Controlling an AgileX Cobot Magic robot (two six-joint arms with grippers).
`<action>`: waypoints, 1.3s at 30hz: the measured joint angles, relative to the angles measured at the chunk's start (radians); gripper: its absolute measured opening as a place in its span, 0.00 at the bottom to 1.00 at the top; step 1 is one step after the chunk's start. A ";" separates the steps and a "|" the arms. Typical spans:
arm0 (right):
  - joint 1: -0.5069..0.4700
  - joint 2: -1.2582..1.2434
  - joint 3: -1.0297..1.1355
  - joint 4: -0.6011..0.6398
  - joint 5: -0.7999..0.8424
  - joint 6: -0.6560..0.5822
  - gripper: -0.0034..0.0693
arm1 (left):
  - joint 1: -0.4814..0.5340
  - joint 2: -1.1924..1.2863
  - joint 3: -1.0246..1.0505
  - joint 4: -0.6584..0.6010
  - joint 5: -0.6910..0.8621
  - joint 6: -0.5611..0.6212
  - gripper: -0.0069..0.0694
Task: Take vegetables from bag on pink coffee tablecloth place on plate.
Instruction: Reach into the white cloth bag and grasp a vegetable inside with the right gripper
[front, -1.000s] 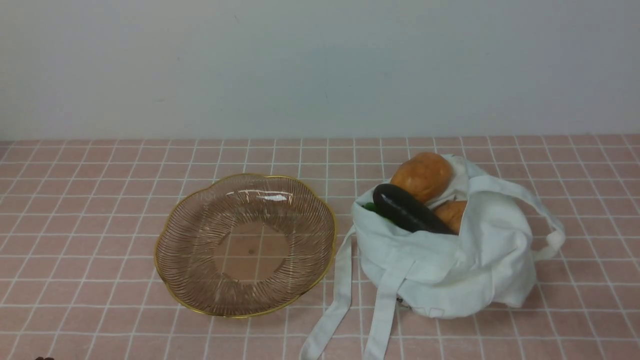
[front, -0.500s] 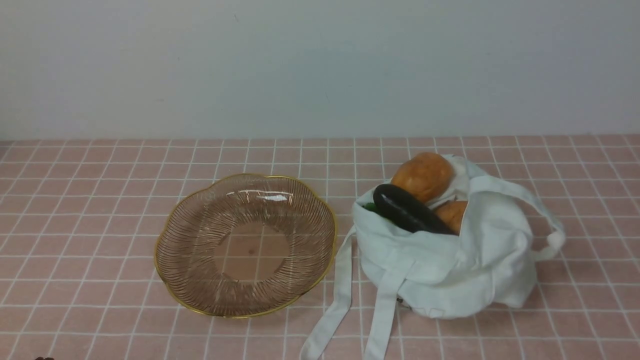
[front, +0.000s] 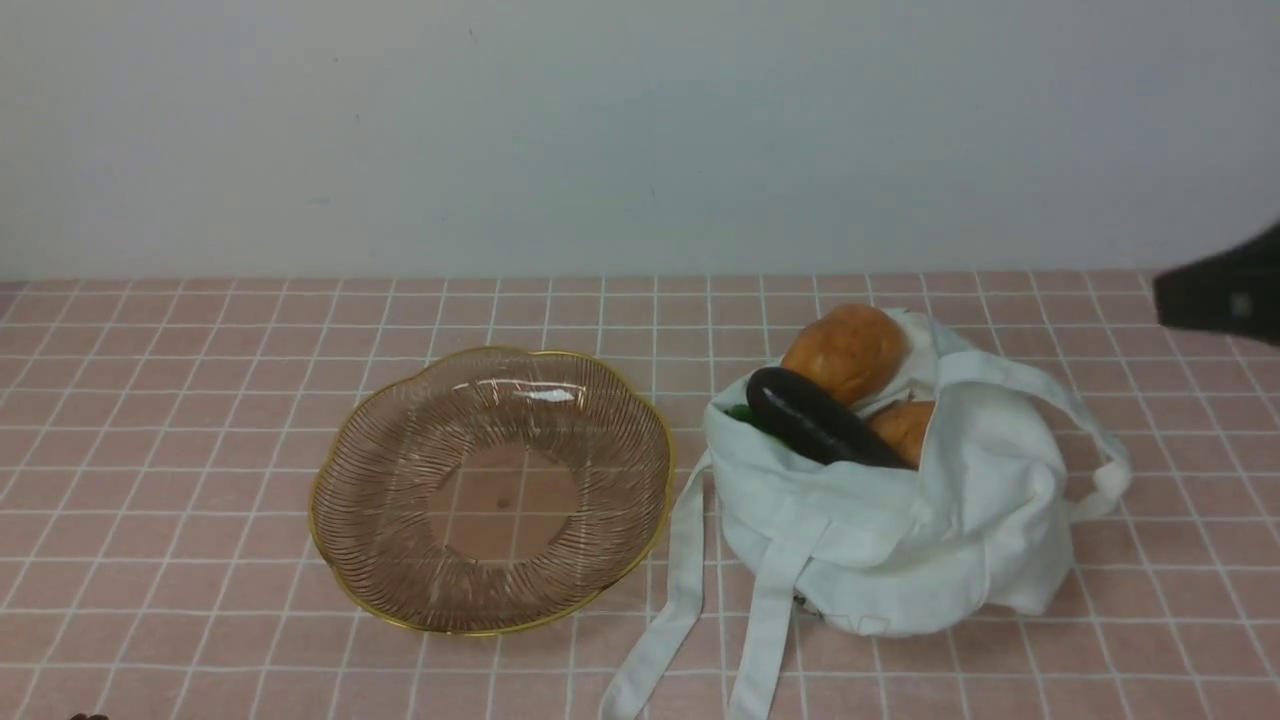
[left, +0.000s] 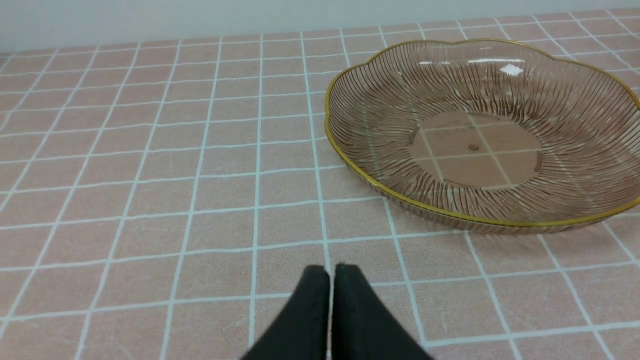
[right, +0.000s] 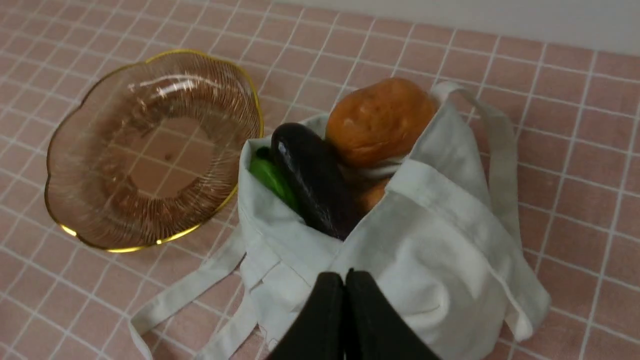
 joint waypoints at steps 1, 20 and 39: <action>0.030 0.066 -0.058 -0.001 0.011 -0.019 0.03 | 0.000 0.000 0.000 0.000 0.000 0.000 0.08; 0.377 0.633 -0.323 -0.352 -0.069 0.069 0.33 | 0.000 0.000 0.000 0.000 0.000 0.000 0.08; 0.381 0.751 -0.327 -0.374 -0.121 0.172 0.53 | 0.000 0.000 0.000 0.000 0.000 0.000 0.08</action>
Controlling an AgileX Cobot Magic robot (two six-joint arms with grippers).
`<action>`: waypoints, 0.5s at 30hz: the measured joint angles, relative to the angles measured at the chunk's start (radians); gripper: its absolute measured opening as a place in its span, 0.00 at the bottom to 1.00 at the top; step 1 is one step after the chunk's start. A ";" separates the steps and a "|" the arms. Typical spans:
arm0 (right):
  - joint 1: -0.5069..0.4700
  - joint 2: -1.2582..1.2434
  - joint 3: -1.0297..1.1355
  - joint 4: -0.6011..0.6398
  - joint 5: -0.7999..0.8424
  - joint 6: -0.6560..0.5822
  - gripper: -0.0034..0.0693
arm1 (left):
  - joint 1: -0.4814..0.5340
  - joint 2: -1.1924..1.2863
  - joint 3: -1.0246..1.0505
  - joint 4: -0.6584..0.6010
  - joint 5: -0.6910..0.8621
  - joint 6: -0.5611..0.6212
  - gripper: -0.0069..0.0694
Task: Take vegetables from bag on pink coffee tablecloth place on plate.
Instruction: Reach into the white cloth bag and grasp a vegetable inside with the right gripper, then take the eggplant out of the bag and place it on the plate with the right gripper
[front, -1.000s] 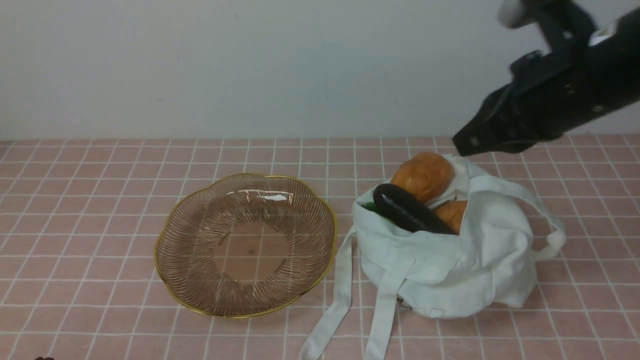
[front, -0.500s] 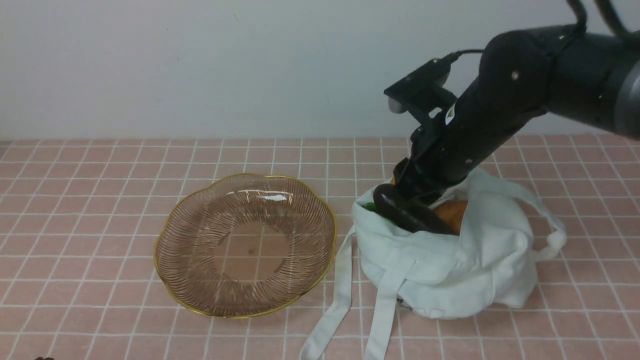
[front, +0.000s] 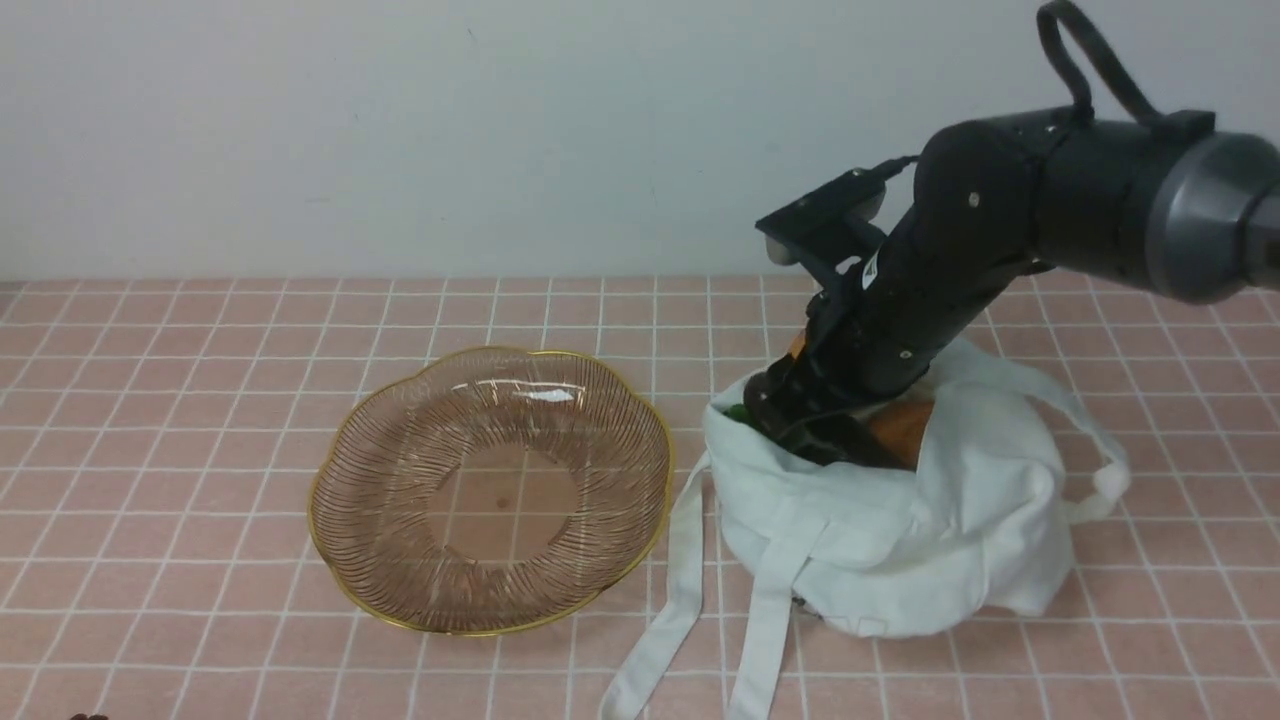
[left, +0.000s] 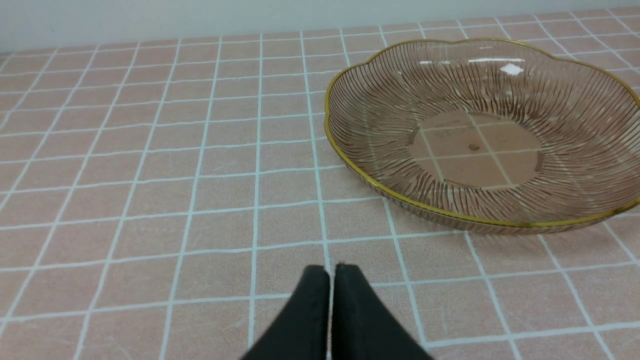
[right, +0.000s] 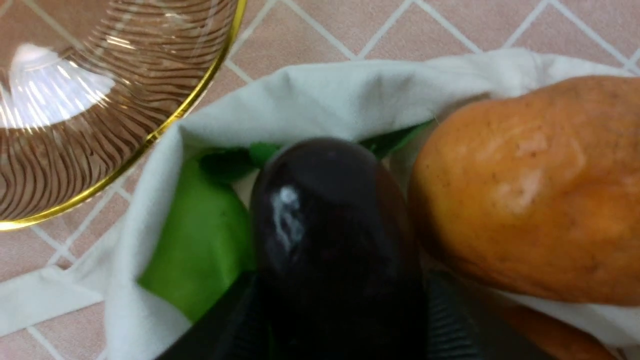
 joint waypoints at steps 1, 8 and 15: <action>0.000 0.000 -0.003 -0.005 0.011 0.009 0.53 | 0.000 0.000 0.000 0.000 0.000 0.000 0.08; 0.000 -0.085 -0.059 -0.016 0.118 0.033 0.54 | 0.000 0.000 0.000 0.000 0.000 0.000 0.08; 0.000 -0.227 -0.088 -0.017 0.120 0.040 0.54 | 0.000 0.000 0.000 0.000 0.000 0.000 0.08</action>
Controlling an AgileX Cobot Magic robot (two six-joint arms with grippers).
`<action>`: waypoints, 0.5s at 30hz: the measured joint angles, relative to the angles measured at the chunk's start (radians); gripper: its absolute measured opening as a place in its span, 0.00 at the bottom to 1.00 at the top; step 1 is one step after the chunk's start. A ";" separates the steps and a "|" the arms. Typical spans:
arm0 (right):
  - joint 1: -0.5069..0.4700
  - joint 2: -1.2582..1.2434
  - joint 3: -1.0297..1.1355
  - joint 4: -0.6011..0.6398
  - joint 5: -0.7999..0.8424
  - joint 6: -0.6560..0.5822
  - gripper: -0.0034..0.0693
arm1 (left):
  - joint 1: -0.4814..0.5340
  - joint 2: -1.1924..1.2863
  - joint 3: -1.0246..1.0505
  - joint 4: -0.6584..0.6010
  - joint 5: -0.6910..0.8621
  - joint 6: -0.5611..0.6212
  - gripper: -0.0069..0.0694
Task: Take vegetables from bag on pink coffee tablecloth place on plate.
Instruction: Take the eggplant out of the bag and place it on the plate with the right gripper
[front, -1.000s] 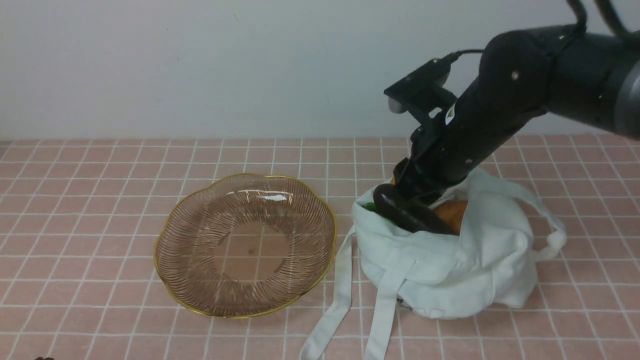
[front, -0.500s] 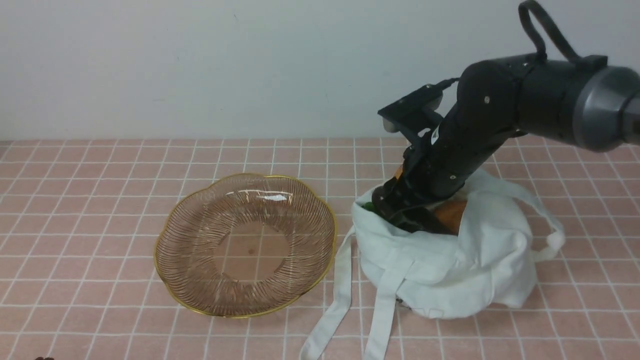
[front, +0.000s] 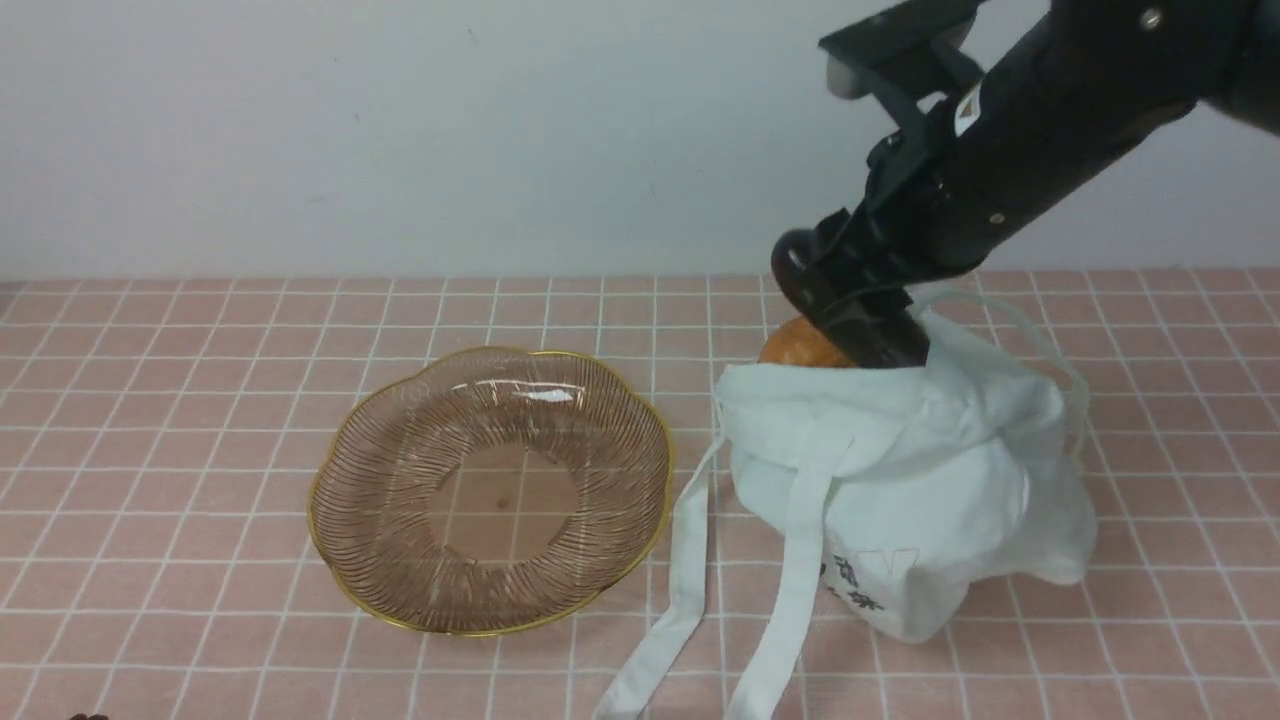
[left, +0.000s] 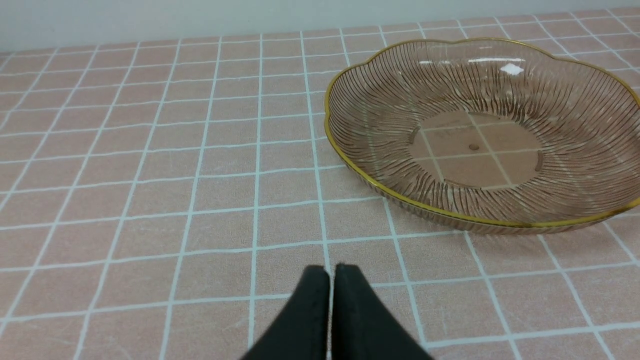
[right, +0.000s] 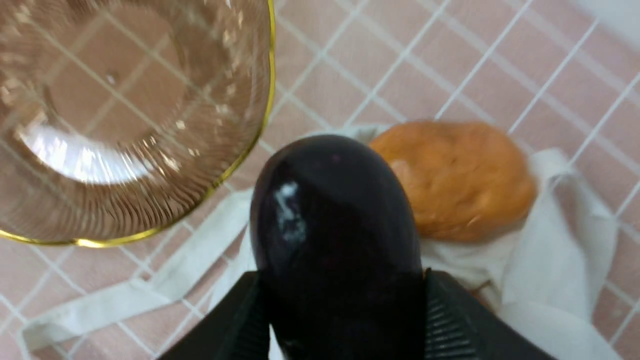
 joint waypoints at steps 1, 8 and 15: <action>0.000 -0.024 0.000 0.000 -0.019 0.000 0.54 | 0.000 0.000 0.000 0.000 0.000 0.000 0.08; 0.000 -0.042 0.000 0.019 -0.139 0.001 0.54 | 0.000 0.000 0.000 0.000 0.000 0.000 0.08; 0.017 -0.039 0.000 0.261 -0.304 -0.027 0.54 | 0.000 0.000 0.000 0.000 0.000 0.000 0.08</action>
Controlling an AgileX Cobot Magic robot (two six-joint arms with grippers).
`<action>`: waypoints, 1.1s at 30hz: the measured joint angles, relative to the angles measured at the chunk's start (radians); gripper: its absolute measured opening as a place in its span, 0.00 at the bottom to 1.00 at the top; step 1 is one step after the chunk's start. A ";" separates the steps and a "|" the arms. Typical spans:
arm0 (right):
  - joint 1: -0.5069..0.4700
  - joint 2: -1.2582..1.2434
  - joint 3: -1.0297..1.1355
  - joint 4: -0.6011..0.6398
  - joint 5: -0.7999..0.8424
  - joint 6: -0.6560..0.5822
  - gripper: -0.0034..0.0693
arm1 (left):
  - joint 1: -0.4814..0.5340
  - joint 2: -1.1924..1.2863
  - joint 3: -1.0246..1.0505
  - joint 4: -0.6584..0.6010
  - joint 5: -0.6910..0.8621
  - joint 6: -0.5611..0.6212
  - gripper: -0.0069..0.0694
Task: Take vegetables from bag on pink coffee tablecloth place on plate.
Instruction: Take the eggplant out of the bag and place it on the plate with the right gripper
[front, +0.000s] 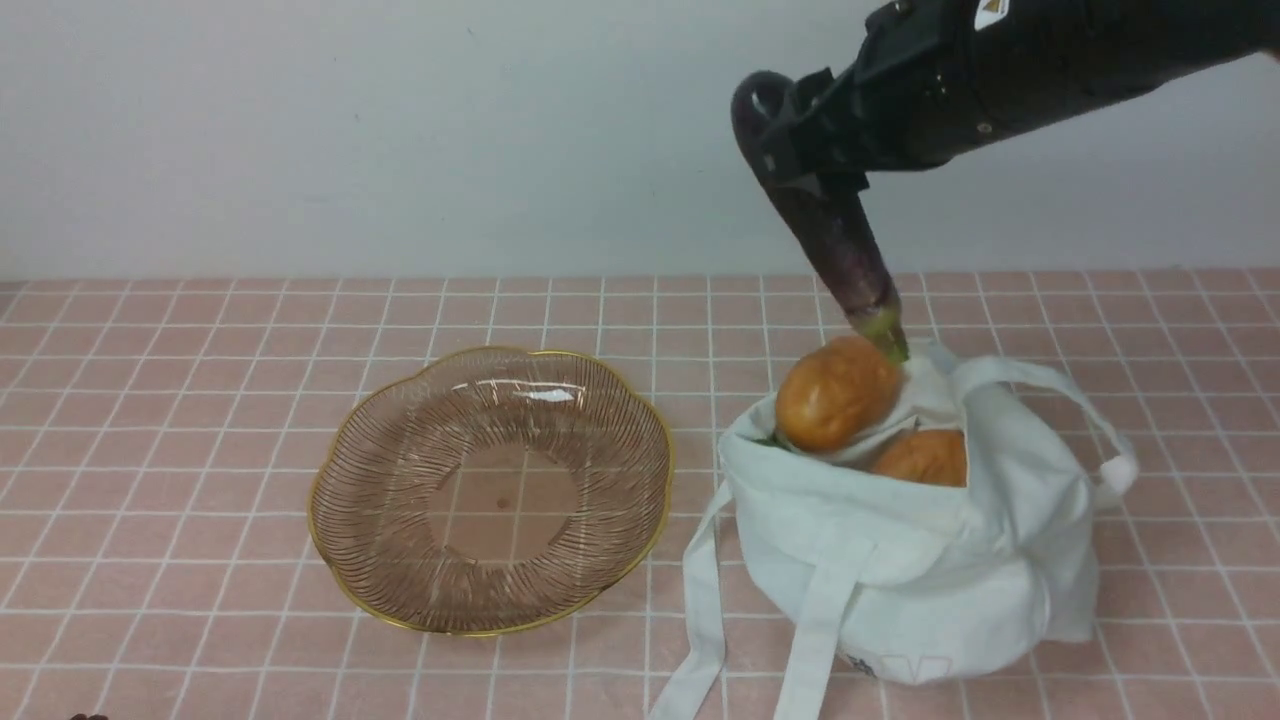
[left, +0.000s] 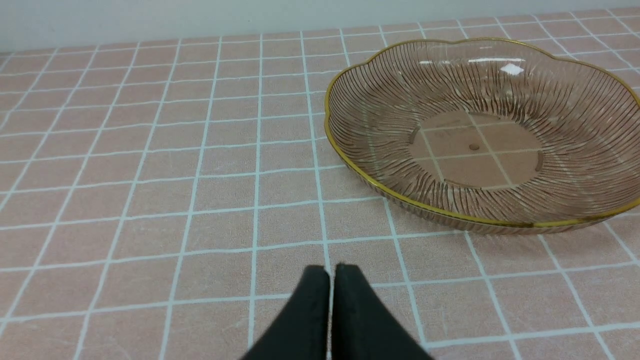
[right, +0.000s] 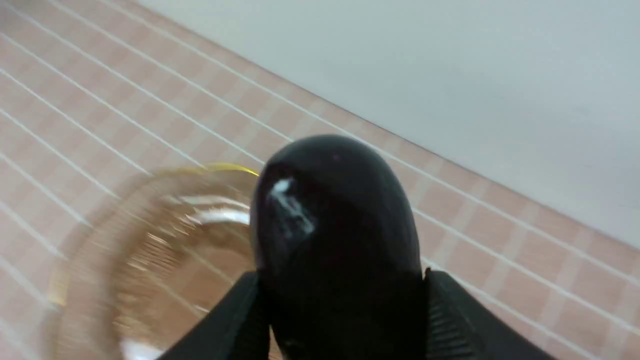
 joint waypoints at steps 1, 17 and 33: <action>0.017 0.006 0.000 0.061 -0.005 -0.035 0.54 | 0.000 0.000 0.000 0.000 0.000 0.000 0.08; 0.223 0.341 0.000 0.368 -0.205 -0.270 0.54 | 0.000 0.000 0.000 0.000 0.000 0.000 0.08; 0.225 0.396 0.000 0.361 -0.168 -0.278 0.91 | 0.000 0.000 0.000 0.000 0.000 0.000 0.08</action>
